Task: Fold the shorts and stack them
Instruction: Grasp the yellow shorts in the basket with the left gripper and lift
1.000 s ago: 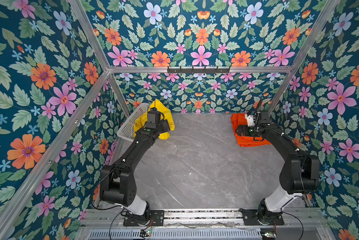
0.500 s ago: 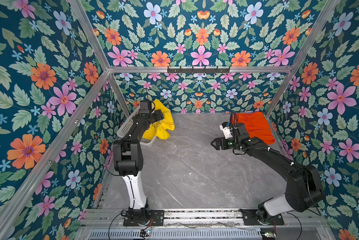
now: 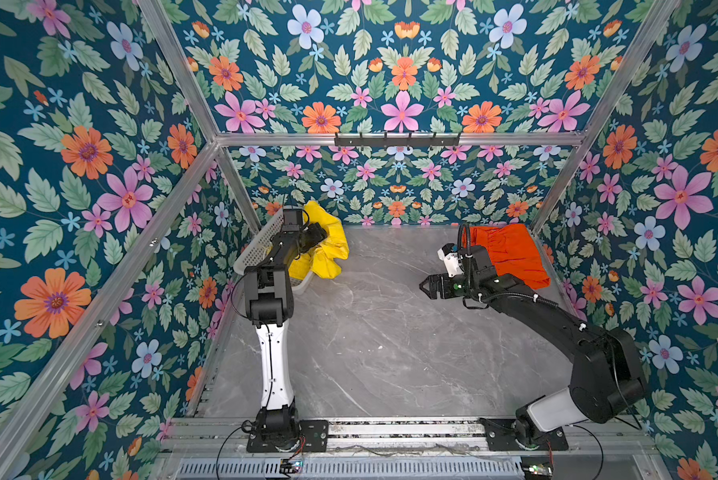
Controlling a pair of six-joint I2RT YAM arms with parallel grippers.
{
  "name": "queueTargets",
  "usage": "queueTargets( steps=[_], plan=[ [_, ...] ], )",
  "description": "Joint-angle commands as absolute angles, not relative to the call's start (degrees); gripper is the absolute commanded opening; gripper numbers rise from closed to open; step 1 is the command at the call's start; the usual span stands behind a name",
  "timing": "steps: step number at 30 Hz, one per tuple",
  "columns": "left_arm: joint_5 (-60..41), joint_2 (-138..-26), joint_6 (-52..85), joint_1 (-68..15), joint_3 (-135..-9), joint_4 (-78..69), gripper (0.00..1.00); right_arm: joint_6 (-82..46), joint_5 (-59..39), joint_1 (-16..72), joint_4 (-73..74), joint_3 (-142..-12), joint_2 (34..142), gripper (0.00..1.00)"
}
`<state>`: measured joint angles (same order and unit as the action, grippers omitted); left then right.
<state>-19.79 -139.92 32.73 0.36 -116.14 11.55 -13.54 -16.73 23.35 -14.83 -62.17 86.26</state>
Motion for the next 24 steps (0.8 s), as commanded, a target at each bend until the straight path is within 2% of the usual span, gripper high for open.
queueTargets(
  steps=[1, 4, 7, 9, 17, 24],
  plan=[
    [-21.0, -142.5, 35.2, 0.4, -118.6, 8.6, 0.59, -14.2, -16.5, 23.5, -14.8, -62.6, 86.3, 0.96],
    [-21.3, -142.9, 35.4, 0.4, -119.1, 7.4, 0.37, -14.3, -16.1, 23.6, -15.2, -62.8, 86.1, 0.96],
    [-20.2, -139.9, 34.6, 0.4, -117.3, 5.6, 0.09, -14.5, -15.5, 23.6, -15.5, -62.5, 85.0, 0.96],
    [-18.9, -136.7, 33.4, 0.4, -115.8, 5.0, 0.00, -14.8, -15.3, 23.6, -14.8, -61.8, 83.6, 0.96],
    [-17.6, -119.3, 27.0, -0.2, -110.8, 5.3, 0.00, -15.9, -15.3, 23.6, -11.5, -59.3, 79.7, 0.94],
    [-18.3, -103.0, 20.2, -4.9, -106.6, 7.0, 0.00, -17.7, -15.6, 23.6, -8.5, -57.7, 77.4, 0.93]
  ],
)
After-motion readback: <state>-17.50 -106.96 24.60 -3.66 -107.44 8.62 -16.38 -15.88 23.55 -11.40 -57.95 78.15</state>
